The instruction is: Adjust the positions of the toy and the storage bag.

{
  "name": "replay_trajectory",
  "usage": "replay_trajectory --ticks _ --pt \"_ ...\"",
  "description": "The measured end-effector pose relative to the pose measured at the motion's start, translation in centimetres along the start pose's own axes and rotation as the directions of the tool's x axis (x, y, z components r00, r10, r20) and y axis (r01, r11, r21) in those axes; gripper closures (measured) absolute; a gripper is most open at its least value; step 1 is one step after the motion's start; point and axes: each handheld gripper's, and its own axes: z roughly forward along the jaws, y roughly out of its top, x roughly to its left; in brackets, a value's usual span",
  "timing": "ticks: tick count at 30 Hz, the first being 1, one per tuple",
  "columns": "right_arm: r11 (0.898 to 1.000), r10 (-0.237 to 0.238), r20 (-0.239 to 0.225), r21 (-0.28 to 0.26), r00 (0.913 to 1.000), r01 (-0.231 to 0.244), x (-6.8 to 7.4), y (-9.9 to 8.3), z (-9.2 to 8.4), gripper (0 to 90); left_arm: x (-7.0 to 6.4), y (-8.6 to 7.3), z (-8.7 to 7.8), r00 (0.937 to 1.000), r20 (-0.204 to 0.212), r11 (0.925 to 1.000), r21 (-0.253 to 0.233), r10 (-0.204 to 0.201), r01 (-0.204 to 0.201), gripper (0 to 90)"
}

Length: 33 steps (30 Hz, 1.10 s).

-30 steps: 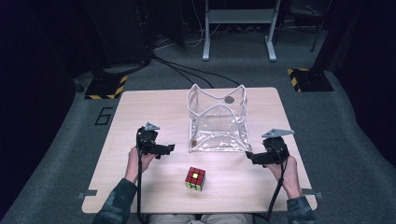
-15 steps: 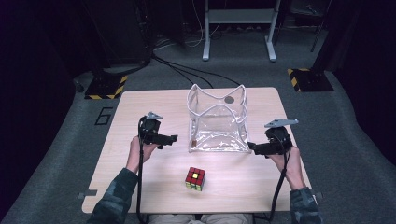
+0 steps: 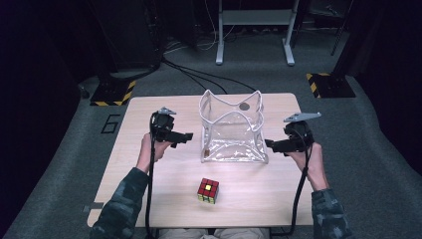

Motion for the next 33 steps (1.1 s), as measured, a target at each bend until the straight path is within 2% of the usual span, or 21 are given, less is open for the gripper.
replay_trajectory --ticks 1,3,4,5,7,9,11,18,25,33 --pt "1.000 0.002 0.001 -0.002 1.0000 -0.002 0.0 0.3 0.0 11.4 0.0 0.2 0.0 1.0000 -0.006 1.0000 0.003 -0.004 0.004 5.5" --pt "1.000 0.000 0.003 0.000 1.0000 0.000 -0.2 0.8 -0.1 11.6 0.2 0.8 0.0 0.9994 0.025 0.9997 0.007 -0.022 0.022 5.5" --pt "1.000 -0.005 0.007 0.001 1.0000 0.005 -0.2 1.0 -0.1 11.6 0.1 1.0 -0.1 0.9996 0.018 0.9997 -0.005 -0.022 0.022 5.7" --pt "1.000 -0.005 0.005 -0.001 1.0000 0.005 -0.3 1.3 -0.1 11.7 0.2 1.3 -0.1 1.0000 0.009 1.0000 -0.002 -0.003 0.003 6.2" --pt "1.000 -0.009 0.004 -0.002 0.9999 0.009 -0.4 1.8 0.0 11.7 0.4 1.9 -0.2 0.9990 0.040 0.9998 -0.005 -0.019 0.019 6.0" --pt "1.000 -0.013 0.005 0.002 0.9999 0.013 -0.5 2.3 0.0 11.7 0.4 2.5 -0.3 0.9991 0.037 0.9998 -0.012 -0.018 0.019 6.1" --pt "1.000 -0.018 0.003 -0.003 0.9998 0.018 -0.6 2.8 0.2 11.7 0.5 3.1 -0.3 0.9980 0.056 0.9993 -0.019 -0.030 0.031 6.1" --pt "1.000 -0.014 -0.001 -0.005 0.9999 0.014 -0.8 4.6 0.5 12.2 0.6 5.4 -0.3 0.9964 0.076 0.9983 -0.041 -0.038 0.041 6.1" --pt "1.000 -0.016 -0.006 0.002 0.9999 0.016 -1.0 6.3 1.4 12.7 0.3 7.1 0.6 0.9960 0.083 0.9986 -0.039 -0.032 0.036 6.3" --pt "0.999 0.005 0.000 0.036 1.0000 -0.005 -1.2 7.9 3.1 15.1 0.6 8.8 2.3 0.9955 0.084 0.9991 0.000 -0.042 0.042 7.7"
